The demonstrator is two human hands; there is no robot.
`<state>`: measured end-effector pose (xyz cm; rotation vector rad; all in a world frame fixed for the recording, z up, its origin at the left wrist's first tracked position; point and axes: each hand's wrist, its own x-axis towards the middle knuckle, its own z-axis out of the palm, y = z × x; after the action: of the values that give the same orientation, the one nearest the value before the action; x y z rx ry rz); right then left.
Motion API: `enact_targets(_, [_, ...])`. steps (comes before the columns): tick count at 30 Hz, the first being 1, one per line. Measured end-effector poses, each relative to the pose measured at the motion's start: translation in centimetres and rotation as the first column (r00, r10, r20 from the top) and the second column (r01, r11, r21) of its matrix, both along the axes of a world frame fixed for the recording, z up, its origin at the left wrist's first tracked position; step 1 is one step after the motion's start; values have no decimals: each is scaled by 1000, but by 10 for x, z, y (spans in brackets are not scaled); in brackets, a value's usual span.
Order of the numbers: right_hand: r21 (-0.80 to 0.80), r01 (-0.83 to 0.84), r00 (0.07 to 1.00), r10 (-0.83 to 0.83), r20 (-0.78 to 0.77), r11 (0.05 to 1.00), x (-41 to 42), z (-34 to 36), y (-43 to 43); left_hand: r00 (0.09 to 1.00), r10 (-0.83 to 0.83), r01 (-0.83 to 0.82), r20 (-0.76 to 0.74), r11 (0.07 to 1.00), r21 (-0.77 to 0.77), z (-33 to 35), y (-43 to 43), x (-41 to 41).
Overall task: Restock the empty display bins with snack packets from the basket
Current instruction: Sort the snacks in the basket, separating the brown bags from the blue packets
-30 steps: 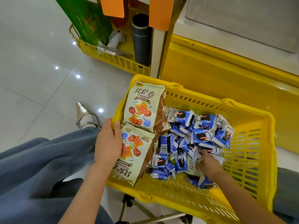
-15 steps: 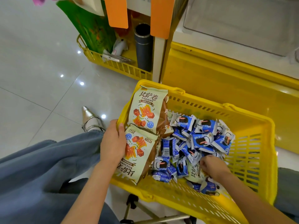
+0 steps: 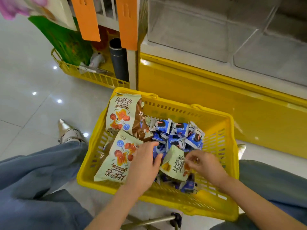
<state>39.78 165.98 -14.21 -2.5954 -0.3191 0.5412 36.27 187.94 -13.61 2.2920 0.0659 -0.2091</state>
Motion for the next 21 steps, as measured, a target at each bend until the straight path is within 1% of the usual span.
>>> enact_targets(2, [122, 88, 996, -91, 14, 989, 0, 13, 8, 999, -36, 35, -39, 999, -15, -1, -12, -2])
enact_targets(4, [248, 161, 985, -170, 14, 955, -1, 25, 15, 998, -15, 14, -65, 1000, -11, 2, -14, 1])
enact_targets(5, [306, 191, 979, -202, 4, 933, 0, 28, 20, 996, 0, -5, -86, 999, -54, 4, -12, 3])
enact_targets(6, [363, 224, 972, -235, -15, 904, 0, 32, 23, 994, 0, -15, -112, 991, -130, 7, -10, 6])
enact_targets(8, [464, 273, 960, -272, -70, 843, 1, 41, 28, 988, 2, -51, -156, 948, -314, 16, -6, 9])
enact_targets(10, [531, 279, 960, -248, -131, 800, 2, 50, 32, 986, 72, -134, -153, 883, -450, 24, -1, 12])
enact_targets(13, [558, 258, 966, -207, -154, 789, 7, 61, 39, 979, 170, -202, -110, 815, -544, 39, 13, 18])
enact_targets(15, [545, 290, 951, -177, -252, 787, 11, 67, 44, 982, 172, -183, -73, 800, -571, 50, 24, 21])
enact_targets(17, [515, 294, 925, -104, -366, 805, 12, 74, 54, 992, 125, -120, -29, 814, -569, 61, 36, 23])
enact_targets(19, [536, 293, 896, -32, -444, 792, 10, 77, 66, 996, 93, -72, 11, 839, -540, 68, 47, 23])
enact_targets(21, [540, 328, 876, -37, -480, 775, 7, 74, 80, 996, 91, -72, 12, 858, -508, 68, 58, 21])
